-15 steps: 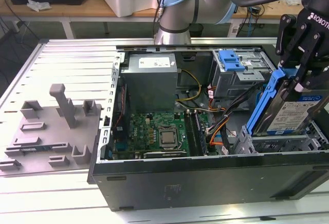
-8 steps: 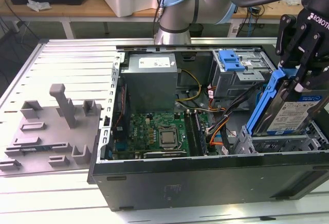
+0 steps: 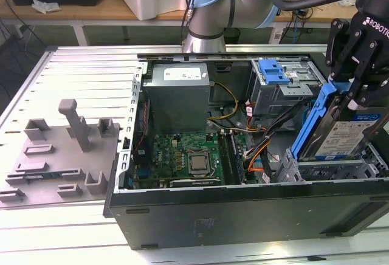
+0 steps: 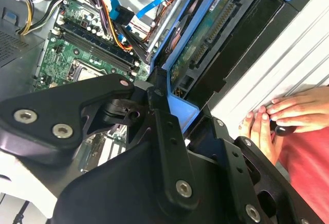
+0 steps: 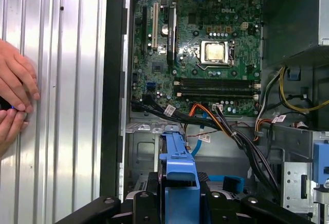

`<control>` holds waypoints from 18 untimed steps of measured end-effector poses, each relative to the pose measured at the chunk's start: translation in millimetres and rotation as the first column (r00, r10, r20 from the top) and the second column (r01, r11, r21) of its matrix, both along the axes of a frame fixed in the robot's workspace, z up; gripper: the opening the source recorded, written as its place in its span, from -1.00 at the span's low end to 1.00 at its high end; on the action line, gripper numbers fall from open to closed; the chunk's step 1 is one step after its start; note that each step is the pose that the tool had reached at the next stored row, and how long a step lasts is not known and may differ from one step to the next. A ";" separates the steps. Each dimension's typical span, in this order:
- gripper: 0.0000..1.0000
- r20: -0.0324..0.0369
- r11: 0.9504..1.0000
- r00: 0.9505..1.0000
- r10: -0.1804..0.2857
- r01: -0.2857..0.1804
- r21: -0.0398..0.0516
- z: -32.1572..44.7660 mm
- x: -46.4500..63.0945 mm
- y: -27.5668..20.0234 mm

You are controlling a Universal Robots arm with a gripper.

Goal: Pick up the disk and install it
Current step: 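Insert the disk into the insertion slot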

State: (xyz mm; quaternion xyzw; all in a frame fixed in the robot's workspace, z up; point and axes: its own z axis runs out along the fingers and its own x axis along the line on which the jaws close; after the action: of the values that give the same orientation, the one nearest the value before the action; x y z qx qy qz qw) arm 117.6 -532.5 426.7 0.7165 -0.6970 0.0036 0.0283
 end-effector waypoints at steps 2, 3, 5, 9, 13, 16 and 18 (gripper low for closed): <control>-0.27 0.000 1.000 1.000 0.000 0.000 0.000 -0.5 0.0 0.0; -0.27 0.000 1.000 1.000 0.000 0.000 0.000 -1.1 0.0 0.0; -0.27 0.000 1.000 1.000 0.000 0.000 0.000 -2.1 0.0 0.0; -0.27 0.000 1.000 1.000 0.000 0.000 0.000 -3.7 0.0 0.0; -0.27 0.000 1.000 1.000 0.000 0.000 0.000 -5.7 0.0 0.0; -0.27 0.000 1.000 1.000 0.000 0.000 0.000 -6.9 0.0 0.0; -0.27 0.000 1.000 1.000 0.000 0.000 0.000 -7.6 0.0 0.0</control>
State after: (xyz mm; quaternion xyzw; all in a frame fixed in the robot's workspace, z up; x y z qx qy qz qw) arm 117.6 -532.5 419.1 0.7165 -0.6970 0.0036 0.0283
